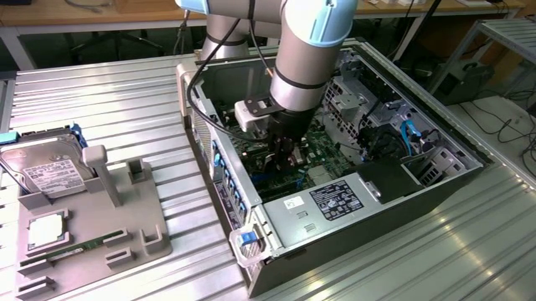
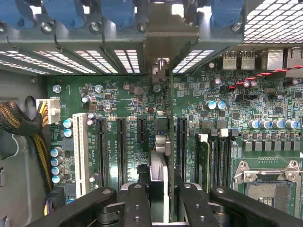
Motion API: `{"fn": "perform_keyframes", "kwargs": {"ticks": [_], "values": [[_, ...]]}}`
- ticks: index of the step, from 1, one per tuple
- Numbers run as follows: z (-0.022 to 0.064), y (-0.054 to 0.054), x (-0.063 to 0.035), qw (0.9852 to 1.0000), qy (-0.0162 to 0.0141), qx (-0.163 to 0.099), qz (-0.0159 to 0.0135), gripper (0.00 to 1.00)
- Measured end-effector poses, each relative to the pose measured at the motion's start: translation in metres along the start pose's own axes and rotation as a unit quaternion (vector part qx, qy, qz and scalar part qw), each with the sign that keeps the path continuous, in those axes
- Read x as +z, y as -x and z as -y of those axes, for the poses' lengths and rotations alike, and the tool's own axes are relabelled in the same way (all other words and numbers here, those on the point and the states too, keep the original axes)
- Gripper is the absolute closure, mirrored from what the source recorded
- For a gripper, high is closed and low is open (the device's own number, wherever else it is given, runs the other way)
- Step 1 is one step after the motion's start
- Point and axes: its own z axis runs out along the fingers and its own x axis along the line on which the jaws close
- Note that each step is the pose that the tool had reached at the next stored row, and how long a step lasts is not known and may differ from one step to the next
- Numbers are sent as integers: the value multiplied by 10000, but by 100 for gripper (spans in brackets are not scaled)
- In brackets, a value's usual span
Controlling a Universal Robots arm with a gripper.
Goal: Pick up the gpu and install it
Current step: 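Insert the gpu into the slot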
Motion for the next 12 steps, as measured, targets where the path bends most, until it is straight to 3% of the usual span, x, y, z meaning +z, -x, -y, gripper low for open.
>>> {"fn": "perform_keyframes", "kwargs": {"ticks": [12], "values": [[0, -2, 0, 10000, 1, -89, 1, 72]]}}
